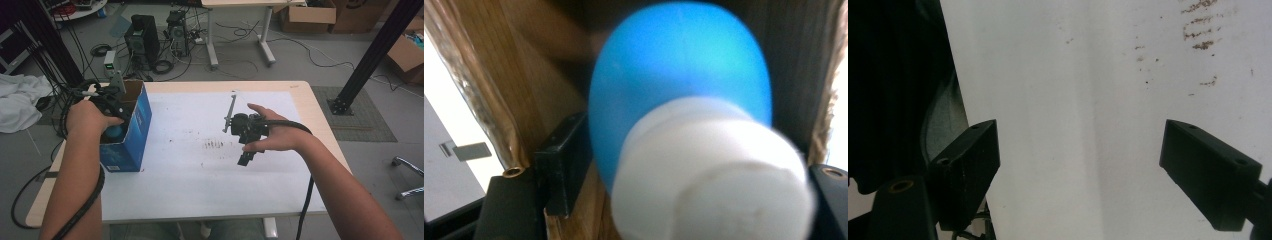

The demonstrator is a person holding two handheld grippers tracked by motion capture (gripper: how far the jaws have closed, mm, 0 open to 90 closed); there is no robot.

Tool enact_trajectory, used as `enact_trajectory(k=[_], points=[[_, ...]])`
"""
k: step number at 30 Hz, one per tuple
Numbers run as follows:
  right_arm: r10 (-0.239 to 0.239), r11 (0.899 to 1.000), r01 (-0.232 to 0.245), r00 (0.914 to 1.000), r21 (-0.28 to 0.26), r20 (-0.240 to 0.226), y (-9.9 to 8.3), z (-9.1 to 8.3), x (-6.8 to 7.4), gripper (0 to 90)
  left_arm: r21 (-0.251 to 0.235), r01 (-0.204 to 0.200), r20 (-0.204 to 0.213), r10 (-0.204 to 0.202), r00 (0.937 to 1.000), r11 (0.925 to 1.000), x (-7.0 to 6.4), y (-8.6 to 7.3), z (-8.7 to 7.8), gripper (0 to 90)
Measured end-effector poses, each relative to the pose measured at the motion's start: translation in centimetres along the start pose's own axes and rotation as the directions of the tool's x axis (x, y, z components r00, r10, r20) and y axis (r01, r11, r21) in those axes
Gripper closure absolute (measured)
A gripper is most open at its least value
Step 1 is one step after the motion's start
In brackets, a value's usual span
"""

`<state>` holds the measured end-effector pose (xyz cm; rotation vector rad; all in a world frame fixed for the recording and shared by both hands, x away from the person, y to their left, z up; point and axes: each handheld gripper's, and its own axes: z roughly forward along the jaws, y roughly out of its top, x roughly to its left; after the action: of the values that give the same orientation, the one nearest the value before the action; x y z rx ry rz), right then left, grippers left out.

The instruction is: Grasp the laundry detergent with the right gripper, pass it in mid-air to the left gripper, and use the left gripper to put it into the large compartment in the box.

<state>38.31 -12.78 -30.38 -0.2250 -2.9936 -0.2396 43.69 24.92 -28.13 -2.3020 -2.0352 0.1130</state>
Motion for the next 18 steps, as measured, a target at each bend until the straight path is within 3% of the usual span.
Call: enact_trajectory(k=[14,18], points=[[-0.01,1.0,0.01,0.9999,-0.004,0.0,0.0,-0.1,0.3,16.0,-0.027,-0.011,-0.018,0.011,0.9998,0.9996,-0.2,-0.5,-0.9,26.4],[-0.008,1.0,0.008,1.0,-0.008,0.0,0.1,-0.1,0.3,16.0,-0.034,-0.008,-0.021,0.007,0.9998,0.9994,-0.3,-0.8,-1.7,22.2]])
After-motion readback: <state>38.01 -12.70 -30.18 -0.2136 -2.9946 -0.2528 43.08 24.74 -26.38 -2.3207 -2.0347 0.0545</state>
